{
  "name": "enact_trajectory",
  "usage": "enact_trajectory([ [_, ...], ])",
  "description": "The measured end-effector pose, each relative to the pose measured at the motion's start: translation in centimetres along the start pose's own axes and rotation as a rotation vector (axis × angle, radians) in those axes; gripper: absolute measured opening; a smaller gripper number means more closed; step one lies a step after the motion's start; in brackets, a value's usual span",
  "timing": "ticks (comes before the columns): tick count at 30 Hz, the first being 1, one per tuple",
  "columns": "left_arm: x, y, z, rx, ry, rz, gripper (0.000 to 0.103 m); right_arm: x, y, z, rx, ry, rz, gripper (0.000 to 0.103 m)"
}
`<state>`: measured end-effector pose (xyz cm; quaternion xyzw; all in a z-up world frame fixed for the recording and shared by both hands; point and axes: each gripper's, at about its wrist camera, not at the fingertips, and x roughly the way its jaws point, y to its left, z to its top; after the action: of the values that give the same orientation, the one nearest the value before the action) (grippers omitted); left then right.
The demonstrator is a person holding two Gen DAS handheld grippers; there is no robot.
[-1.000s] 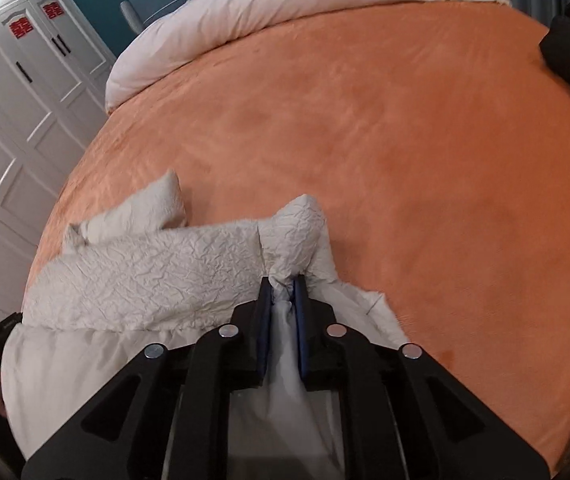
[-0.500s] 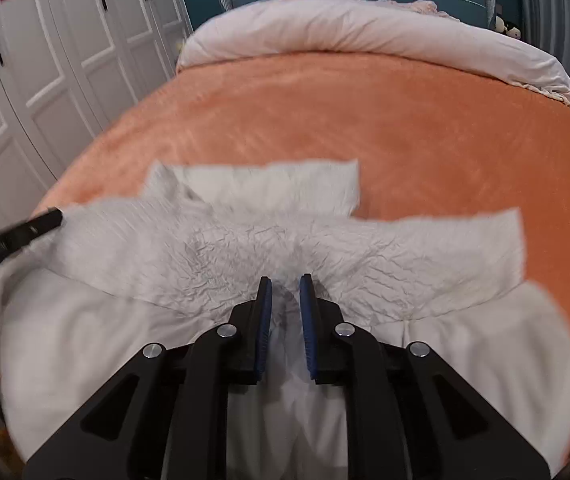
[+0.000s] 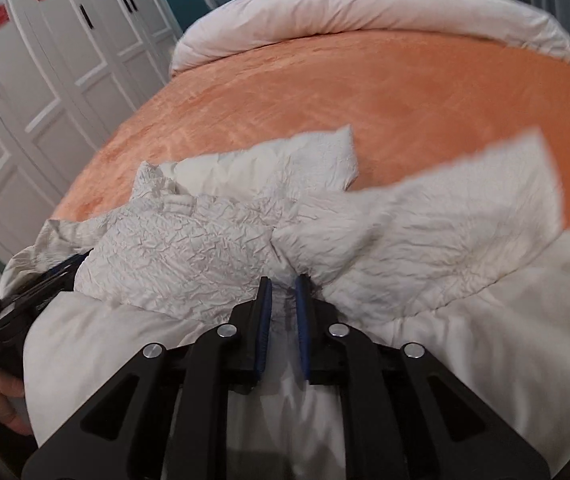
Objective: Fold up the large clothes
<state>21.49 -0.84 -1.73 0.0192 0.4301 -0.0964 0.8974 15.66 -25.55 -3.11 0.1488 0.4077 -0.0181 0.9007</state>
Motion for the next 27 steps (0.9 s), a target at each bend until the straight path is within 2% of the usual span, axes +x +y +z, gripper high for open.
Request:
enact_trajectory([
  [3,-4.3,2.4,0.4,-0.101,-0.029,-0.04,0.052,-2.7,3.3,0.5,-0.033,-0.038,0.054,0.015],
  [4,-5.7,3.4,0.4,-0.136,-0.038,-0.052,0.06,-3.2,4.8,0.7,-0.059,-0.033,0.067,0.015],
  [5,-7.1,4.7,0.4,-0.172,-0.047,-0.059,0.067,-3.1,5.7,0.7,-0.077,-0.024,0.079,0.015],
  [7,-9.7,7.9,-0.2,-0.243,-0.06,-0.056,0.073,-2.2,7.8,0.6,-0.129,0.0,0.085,0.015],
  [9,-10.6,11.0,-1.2,-0.29,-0.03,-0.032,0.079,0.1,9.0,0.3,-0.154,0.051,0.069,0.015],
  [12,-9.6,14.9,-3.8,-0.343,0.049,0.031,0.079,2.8,9.0,-0.4,-0.141,0.089,0.055,0.013],
  [13,-8.9,15.7,-4.7,-0.359,0.083,0.027,0.08,3.2,8.9,-0.5,-0.133,0.093,0.056,0.013],
  [15,-7.6,16.6,-6.5,-0.408,0.131,-0.021,0.082,4.0,8.6,-0.7,-0.11,0.107,0.073,0.012],
  [20,-4.8,15.6,-8.0,-0.487,0.174,-0.164,0.091,5.1,8.0,-1.1,-0.091,0.111,0.097,0.01],
  [22,-4.3,15.0,-8.1,-0.492,0.151,-0.158,0.093,5.2,7.9,-1.3,-0.093,0.104,0.098,0.01],
  [24,-4.3,14.4,-7.6,-0.462,0.151,-0.171,0.086,5.3,8.0,-1.4,-0.094,0.097,0.099,0.01],
  [26,-4.6,14.2,-7.2,-0.468,0.164,-0.236,0.053,5.3,7.7,-1.4,-0.087,0.094,0.109,0.01],
  [27,-5.3,13.9,-6.7,-0.465,0.164,-0.256,0.046,5.3,7.5,-1.3,-0.085,0.094,0.113,0.01],
])
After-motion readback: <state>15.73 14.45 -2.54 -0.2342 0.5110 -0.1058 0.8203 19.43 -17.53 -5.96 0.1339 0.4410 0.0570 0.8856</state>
